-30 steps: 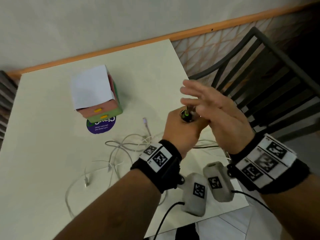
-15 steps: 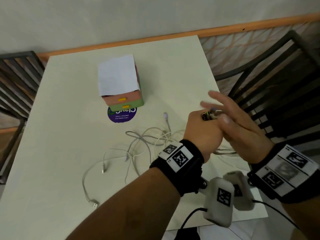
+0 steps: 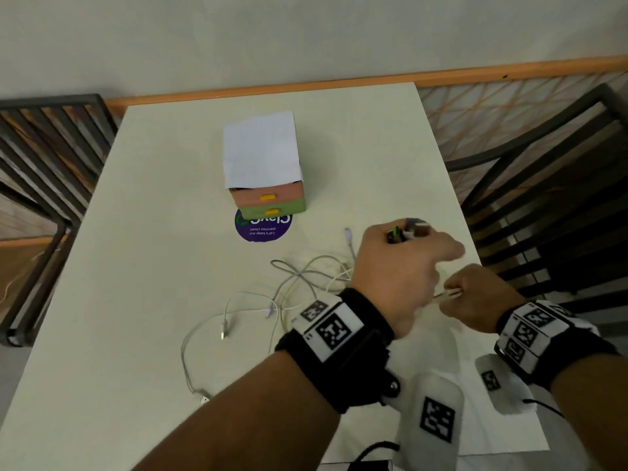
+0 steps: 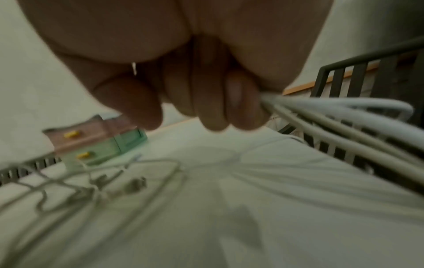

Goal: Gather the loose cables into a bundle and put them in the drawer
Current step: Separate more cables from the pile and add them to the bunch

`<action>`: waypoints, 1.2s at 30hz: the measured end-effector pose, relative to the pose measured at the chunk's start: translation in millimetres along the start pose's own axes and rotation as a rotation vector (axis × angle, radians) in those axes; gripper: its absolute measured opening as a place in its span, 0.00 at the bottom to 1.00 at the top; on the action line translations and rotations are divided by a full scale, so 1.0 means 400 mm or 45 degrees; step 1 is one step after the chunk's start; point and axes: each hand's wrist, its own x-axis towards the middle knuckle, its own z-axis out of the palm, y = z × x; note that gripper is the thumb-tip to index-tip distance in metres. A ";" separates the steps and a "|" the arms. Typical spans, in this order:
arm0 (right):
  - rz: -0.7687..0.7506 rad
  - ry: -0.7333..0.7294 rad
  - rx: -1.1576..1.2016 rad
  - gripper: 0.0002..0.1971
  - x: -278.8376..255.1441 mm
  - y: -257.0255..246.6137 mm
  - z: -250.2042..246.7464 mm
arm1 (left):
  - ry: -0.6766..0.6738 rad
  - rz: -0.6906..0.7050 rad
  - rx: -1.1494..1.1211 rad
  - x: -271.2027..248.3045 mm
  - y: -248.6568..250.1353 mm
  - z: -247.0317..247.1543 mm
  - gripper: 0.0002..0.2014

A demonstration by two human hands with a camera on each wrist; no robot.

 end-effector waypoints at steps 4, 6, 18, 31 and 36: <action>-0.366 -0.106 0.682 0.15 -0.026 -0.194 -0.030 | 0.487 0.083 -0.070 0.026 0.000 -0.137 0.23; -0.432 0.069 0.856 0.15 0.004 -0.280 -0.005 | 0.696 0.053 -0.111 0.025 -0.017 -0.194 0.19; -0.518 0.023 -0.744 0.18 0.094 -0.547 0.142 | 0.955 -0.073 -0.472 -0.008 -0.062 -0.425 0.21; -0.859 0.661 0.185 0.24 0.063 -0.464 0.054 | 0.605 0.128 -0.352 0.052 0.011 -0.360 0.24; -0.950 0.558 0.155 0.16 0.021 -0.424 0.047 | 0.489 0.172 -0.230 0.069 0.027 -0.331 0.25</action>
